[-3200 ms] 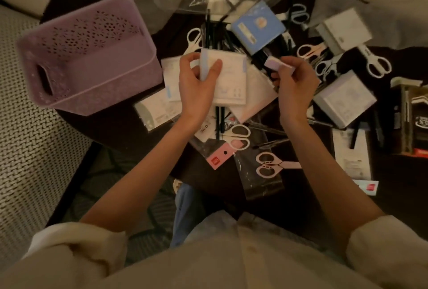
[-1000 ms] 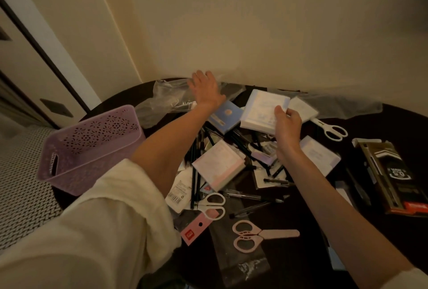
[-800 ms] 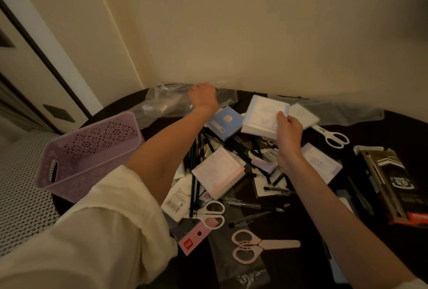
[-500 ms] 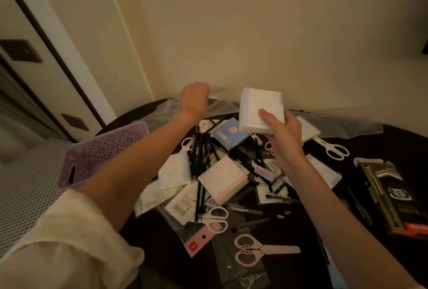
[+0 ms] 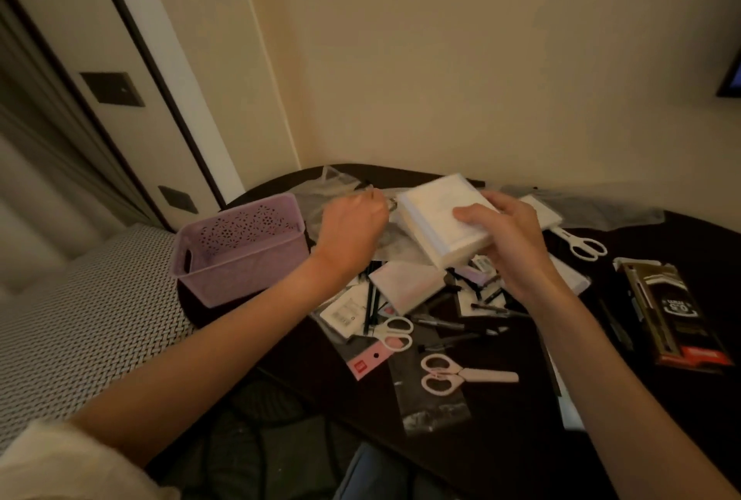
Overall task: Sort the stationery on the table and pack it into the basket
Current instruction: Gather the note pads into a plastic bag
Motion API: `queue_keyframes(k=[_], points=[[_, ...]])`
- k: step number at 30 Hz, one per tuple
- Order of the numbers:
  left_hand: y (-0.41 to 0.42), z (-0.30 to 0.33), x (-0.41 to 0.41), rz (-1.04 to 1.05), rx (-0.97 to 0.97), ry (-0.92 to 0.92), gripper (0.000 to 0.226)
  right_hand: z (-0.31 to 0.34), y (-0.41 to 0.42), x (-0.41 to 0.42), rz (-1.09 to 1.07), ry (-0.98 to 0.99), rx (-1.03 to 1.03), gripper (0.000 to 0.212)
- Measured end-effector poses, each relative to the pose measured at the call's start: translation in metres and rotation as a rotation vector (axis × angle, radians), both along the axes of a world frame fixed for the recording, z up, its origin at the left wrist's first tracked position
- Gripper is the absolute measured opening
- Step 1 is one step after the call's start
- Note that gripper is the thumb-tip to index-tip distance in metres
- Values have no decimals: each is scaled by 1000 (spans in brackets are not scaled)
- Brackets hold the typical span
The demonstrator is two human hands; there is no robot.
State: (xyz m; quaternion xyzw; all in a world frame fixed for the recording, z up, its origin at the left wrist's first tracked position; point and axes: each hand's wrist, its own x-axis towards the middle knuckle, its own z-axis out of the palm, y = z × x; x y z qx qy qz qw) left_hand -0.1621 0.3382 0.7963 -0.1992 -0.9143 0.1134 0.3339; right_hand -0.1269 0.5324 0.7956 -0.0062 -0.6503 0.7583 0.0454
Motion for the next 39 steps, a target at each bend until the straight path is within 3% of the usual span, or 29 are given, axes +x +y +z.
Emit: queue_keyframes(k=[6, 9, 12, 18, 23, 28, 34, 36, 39], points=[[1, -21, 42, 120, 83, -217, 13, -4, 6, 17, 225, -150, 498, 27], [8, -23, 74, 103, 137, -205, 6, -12, 7, 18, 334, -152, 620, 32], [9, -35, 100, 23, 229, -78, 24, -19, 7, 19, 374, -132, 624, 31], [-8, -72, 105, 9, 506, 63, 13, -40, -11, 21, 505, -176, 679, 25], [-12, -95, 106, -70, 570, 164, 14, -58, -16, 17, 680, -260, 739, 20], [-13, -106, 106, -112, 647, 163, 14, -72, -19, 20, 737, -336, 657, 25], [-35, -107, 114, -180, 882, -252, 44, -97, -35, 19, 611, -429, 300, 19], [-61, -110, 110, -63, 966, -238, 43, -104, -38, 18, 586, -476, 183, 21], [-111, -127, 93, 280, 1049, -154, 38, -110, -41, 17, 567, -496, 25, 27]])
